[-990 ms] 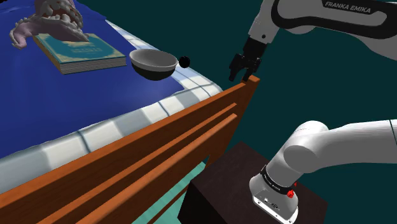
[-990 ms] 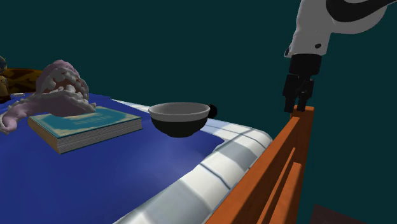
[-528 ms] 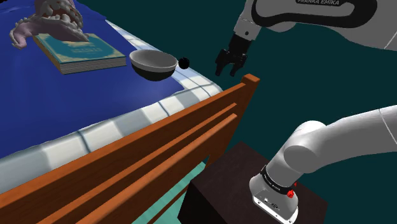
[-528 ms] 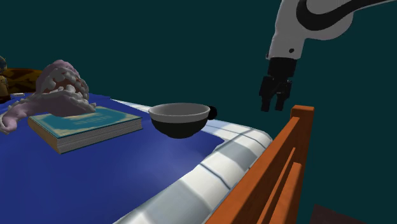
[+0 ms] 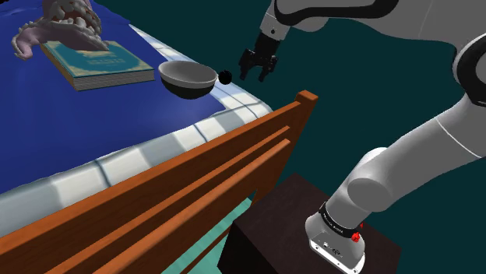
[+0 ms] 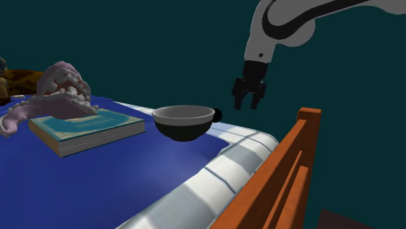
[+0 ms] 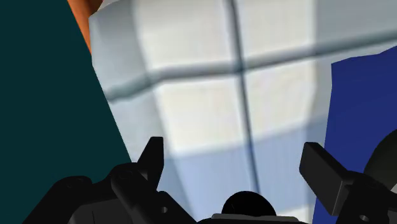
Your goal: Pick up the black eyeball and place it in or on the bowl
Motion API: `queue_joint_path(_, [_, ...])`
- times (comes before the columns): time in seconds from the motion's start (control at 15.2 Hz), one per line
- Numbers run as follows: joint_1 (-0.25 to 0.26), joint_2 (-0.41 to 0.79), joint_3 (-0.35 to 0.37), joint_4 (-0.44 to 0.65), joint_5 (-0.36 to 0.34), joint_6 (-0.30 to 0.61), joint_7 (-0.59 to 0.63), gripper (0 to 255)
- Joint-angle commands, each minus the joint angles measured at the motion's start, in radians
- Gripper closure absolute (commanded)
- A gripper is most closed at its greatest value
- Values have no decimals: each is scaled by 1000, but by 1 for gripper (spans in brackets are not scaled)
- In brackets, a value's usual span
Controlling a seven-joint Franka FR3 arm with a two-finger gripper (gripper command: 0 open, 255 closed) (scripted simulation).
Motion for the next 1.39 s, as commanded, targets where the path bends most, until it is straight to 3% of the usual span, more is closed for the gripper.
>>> queue_joint_path(0.0, [3, 61, 6, 54, -1, 23, 11, 0])
queue_joint_path(0.46, [7, 294, 15, 306, -12, 53, 35, 0])
queue_joint_path(0.92, [10, 322, 18, 249, -10, 139, 33, 0])
queue_joint_path(1.32, [11, 325, 18, 245, -9, 146, 33, 0])
